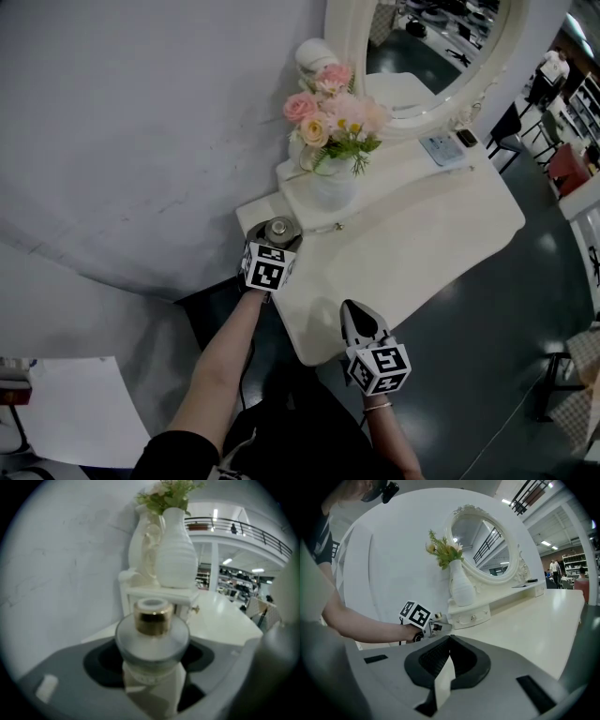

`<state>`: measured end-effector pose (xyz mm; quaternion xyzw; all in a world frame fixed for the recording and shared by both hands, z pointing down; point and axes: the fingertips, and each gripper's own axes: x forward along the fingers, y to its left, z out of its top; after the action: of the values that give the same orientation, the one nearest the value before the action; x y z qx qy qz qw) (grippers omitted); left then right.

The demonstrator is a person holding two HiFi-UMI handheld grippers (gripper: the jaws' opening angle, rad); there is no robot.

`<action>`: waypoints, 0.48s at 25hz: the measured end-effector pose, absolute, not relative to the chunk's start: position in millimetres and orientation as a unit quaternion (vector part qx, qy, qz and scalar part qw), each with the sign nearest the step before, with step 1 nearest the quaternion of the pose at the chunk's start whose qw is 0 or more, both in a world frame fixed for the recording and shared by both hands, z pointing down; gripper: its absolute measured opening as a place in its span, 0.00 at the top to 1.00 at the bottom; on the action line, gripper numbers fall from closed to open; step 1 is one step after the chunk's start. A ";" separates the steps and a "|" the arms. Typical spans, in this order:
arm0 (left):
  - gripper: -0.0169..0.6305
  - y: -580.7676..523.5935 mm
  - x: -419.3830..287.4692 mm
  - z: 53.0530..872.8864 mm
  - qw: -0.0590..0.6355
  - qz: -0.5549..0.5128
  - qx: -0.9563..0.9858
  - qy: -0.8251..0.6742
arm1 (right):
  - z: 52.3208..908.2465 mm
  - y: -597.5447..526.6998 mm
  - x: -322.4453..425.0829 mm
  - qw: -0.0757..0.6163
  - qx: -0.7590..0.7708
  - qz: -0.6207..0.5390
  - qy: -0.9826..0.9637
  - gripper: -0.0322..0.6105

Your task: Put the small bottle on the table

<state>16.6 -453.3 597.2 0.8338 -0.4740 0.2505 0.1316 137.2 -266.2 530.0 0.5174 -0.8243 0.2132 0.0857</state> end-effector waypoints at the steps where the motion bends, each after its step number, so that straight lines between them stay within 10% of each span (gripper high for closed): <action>1: 0.45 -454.8 17.0 597.2 0.131 0.249 0.834 -0.474 | 530.4 -266.1 137.1 0.086 0.517 0.214 -0.824 0.94; 12: 0.45 -459.5 19.6 597.5 0.132 0.248 0.837 -0.470 | 530.5 -266.1 135.3 0.083 0.513 0.214 -0.827 0.94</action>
<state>19.6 -459.5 597.5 0.8367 -0.4701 0.2480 0.1321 135.3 -266.1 530.5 0.5127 -0.8272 0.2144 0.0832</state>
